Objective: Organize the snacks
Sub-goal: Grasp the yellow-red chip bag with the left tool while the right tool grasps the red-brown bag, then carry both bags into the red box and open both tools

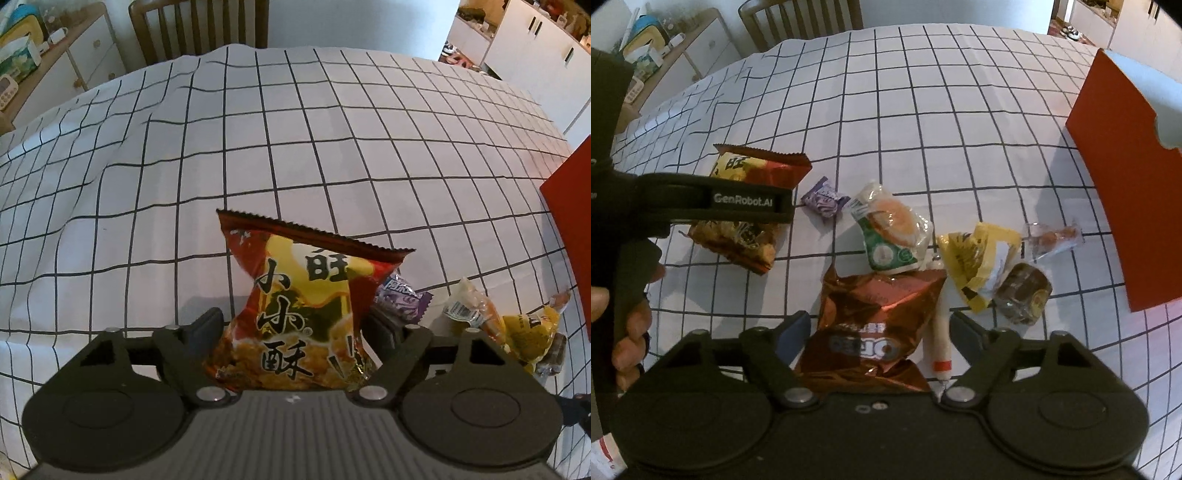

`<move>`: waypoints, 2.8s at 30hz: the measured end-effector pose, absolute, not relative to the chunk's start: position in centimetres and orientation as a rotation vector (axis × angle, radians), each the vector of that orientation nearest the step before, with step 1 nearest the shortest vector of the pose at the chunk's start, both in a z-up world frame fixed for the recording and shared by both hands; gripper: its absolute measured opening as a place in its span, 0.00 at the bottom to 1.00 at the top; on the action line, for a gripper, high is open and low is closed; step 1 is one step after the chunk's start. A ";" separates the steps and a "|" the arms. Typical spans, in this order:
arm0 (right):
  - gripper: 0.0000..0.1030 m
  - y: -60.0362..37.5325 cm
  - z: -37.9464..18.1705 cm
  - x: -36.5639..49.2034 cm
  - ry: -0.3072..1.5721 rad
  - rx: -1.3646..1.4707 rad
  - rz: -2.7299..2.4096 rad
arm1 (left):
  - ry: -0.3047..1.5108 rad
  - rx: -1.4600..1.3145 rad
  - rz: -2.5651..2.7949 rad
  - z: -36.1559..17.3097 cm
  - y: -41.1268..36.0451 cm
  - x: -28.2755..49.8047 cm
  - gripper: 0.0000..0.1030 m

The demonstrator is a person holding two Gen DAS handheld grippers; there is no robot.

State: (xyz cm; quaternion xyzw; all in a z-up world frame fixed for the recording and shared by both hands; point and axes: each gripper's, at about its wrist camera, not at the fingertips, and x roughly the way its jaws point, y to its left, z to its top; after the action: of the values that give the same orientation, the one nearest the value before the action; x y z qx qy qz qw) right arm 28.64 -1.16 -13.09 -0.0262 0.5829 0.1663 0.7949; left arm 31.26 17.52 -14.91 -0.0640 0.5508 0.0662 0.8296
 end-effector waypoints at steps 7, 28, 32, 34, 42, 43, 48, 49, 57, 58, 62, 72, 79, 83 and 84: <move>0.56 -1.3 -12.7 28.2 1.237 -0.052 0.367 | 1.158 -0.116 0.161 -14.2 16.7 30.7 0.67; 0.47 -6.7 -6.4 25.5 1.149 0.053 0.437 | 1.111 -0.180 0.133 -8.1 15.0 24.8 0.63; 0.47 -8.4 -4.6 25.0 1.115 0.063 0.442 | 1.096 -0.202 0.110 -6.1 13.8 23.8 0.63; 0.47 -9.3 -3.7 24.8 1.099 0.066 0.445 | 1.092 -0.211 0.100 -5.1 13.1 23.3 0.63; 0.47 -12.5 -0.8 24.4 1.032 0.071 0.453 | 1.060 -0.240 0.063 -1.6 10.4 22.5 0.63; 0.47 -12.9 -0.6 24.5 1.027 0.071 0.451 | 1.056 -0.240 0.061 -1.2 9.9 22.4 0.63; 0.47 -15.4 0.3 24.9 1.004 0.070 0.441 | 1.048 -0.234 0.031 0.4 7.3 22.5 0.63; 0.47 -15.9 0.4 25.1 1.000 0.072 0.438 | 1.048 -0.232 0.022 0.7 6.6 22.6 0.63; 0.47 -21.0 1.3 26.8 0.969 0.085 0.408 | 1.039 -0.221 -0.036 2.0 0.6 24.0 0.63; 0.47 -21.8 1.4 27.2 0.967 0.089 0.403 | 1.039 -0.218 -0.044 2.0 -0.3 24.3 0.63; 0.47 -24.8 1.3 28.6 0.961 0.099 0.379 | 1.046 -0.214 -0.068 1.9 -3.8 25.5 0.63; 0.48 -32.0 0.6 32.6 0.949 0.113 0.317 | 1.053 -0.197 -0.097 1.5 -11.7 28.9 0.63; 0.48 -35.4 -0.4 35.8 0.938 0.103 0.275 | 1.057 -0.175 -0.064 0.1 -15.7 32.4 0.63; 0.48 -36.5 -1.3 38.1 0.940 0.100 0.255 | 1.079 -0.178 -0.065 -1.3 -17.2 34.4 0.63; 0.48 -36.6 -1.6 38.7 0.938 0.095 0.247 | 1.081 -0.166 -0.062 -1.7 -17.8 34.8 0.63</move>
State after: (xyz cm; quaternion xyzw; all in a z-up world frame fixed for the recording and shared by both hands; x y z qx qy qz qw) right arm 38.67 -36.63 -1.58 0.0456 0.4505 0.1186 0.8837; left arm 34.82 -17.75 -1.66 -0.0787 0.5141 -0.0295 0.8536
